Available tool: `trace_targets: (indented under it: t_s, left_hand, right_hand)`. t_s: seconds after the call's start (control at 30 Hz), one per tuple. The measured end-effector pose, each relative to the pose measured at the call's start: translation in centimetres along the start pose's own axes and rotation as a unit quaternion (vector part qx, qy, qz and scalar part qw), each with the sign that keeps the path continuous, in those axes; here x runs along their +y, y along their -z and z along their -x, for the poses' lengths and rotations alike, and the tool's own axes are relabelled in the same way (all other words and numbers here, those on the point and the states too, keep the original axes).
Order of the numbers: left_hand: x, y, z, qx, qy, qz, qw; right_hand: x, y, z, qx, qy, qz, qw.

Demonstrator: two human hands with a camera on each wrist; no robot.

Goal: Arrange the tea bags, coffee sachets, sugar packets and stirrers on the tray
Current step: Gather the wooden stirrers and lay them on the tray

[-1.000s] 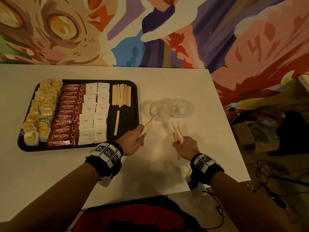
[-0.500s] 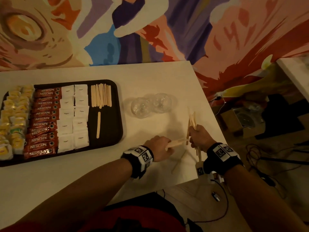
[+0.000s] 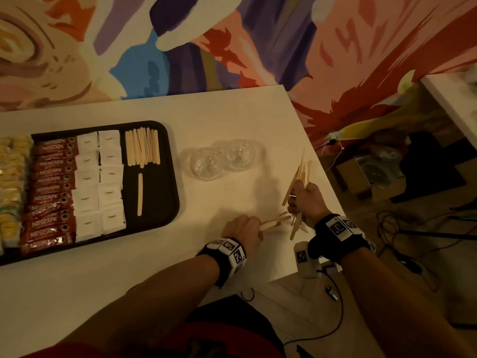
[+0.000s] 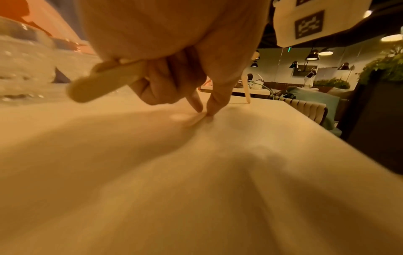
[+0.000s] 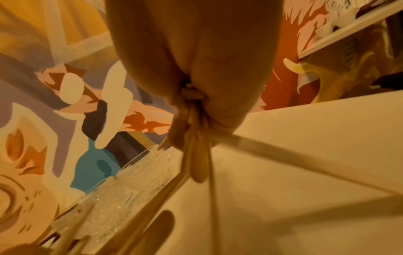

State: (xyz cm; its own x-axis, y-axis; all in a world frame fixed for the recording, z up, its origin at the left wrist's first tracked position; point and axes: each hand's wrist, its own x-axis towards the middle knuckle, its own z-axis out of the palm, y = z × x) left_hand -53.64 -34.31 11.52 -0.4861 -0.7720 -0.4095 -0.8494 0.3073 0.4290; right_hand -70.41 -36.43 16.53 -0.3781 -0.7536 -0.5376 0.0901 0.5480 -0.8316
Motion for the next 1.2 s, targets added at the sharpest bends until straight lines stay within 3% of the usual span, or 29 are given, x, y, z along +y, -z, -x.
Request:
trace_targets:
  t_s: [0.17,0.33,0.6,0.8,0.97,1.13,1.2]
  left_hand:
    - [-2.8,1.6,0.5,0.018,0.017,-0.031,0.999]
    - [-5.0,2.6,0.8,0.013,0.086,0.068,0.994]
    - [-1.3,3.3,-1.4,-0.058,-0.048,0.16,0.984]
    - [2.6,2.3,-3.4,-0.09,-0.075,0.07,0.991]
    - [4.3,0.2,-3.6,-0.059,-0.106,0.047,0.992]
    - [4.4,-1.1,-3.3,-0.029,-0.056,0.055,0.996]
    - [3.9,-0.4,-3.3,-0.01,-0.067,0.023,0.997]
  right_hand:
    - [-0.4,-2.0,-0.5,-0.013,0.0,-0.036,0.999]
    - [-1.3,-3.9,-0.5,-0.044,-0.003,-0.073,0.996]
    - [-1.8,0.8,0.5,0.023,-0.042,-0.12,0.992]
    - [0.5,5.1,1.8,0.081,-0.075,-0.083,0.99]
    - [2.0,6.5,1.9,0.093,-0.09,-0.083,0.988]
    - [2.0,6.3,1.7,0.085,-0.089,-0.063,0.99]
    - [2.0,6.0,1.5,0.076,-0.088,-0.062,0.991]
